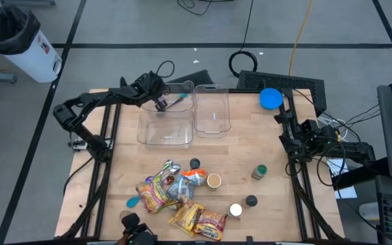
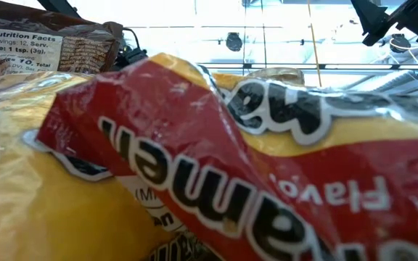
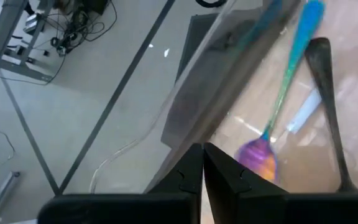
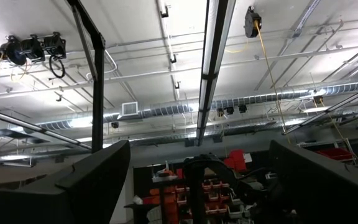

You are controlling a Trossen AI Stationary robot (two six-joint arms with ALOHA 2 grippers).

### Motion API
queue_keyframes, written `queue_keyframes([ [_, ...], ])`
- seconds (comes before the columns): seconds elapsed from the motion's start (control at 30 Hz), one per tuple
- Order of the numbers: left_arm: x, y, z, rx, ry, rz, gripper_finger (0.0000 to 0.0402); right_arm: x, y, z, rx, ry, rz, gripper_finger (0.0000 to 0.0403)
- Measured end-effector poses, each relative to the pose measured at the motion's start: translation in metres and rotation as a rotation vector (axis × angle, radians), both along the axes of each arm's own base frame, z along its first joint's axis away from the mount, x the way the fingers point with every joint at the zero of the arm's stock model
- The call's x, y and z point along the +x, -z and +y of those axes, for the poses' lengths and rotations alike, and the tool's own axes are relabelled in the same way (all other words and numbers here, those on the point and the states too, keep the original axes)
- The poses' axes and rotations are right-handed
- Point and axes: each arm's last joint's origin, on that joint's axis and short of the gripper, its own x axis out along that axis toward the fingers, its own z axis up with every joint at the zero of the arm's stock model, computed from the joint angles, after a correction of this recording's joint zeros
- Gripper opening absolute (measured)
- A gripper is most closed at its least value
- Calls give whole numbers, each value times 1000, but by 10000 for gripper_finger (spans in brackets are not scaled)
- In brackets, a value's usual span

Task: Pick & Place Food Item
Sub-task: Put the bottom left blue spoon into the top left transparent bin, then put the green patterned spoon into the top left transparent bin

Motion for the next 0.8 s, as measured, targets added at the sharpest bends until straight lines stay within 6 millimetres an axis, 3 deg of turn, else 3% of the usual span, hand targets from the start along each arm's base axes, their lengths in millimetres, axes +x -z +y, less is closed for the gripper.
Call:
queue_keyframes([
  [0.17,1,0,-1,0,-8,-9,3,0,0,0,0,0,0,380],
  [0.27,0,-3,-7,-18,-141,-80,17,0,0,0,0,0,0,380],
  [0.4,-2,-13,-31,-108,-202,-119,70,0,0,0,0,0,0,380],
  [0.6,-5,-45,-75,-119,-221,-215,175,0,0,0,0,0,-1,380],
  [0.8,-17,-70,-118,-324,-110,-338,244,0,0,0,0,0,-2,380],
])
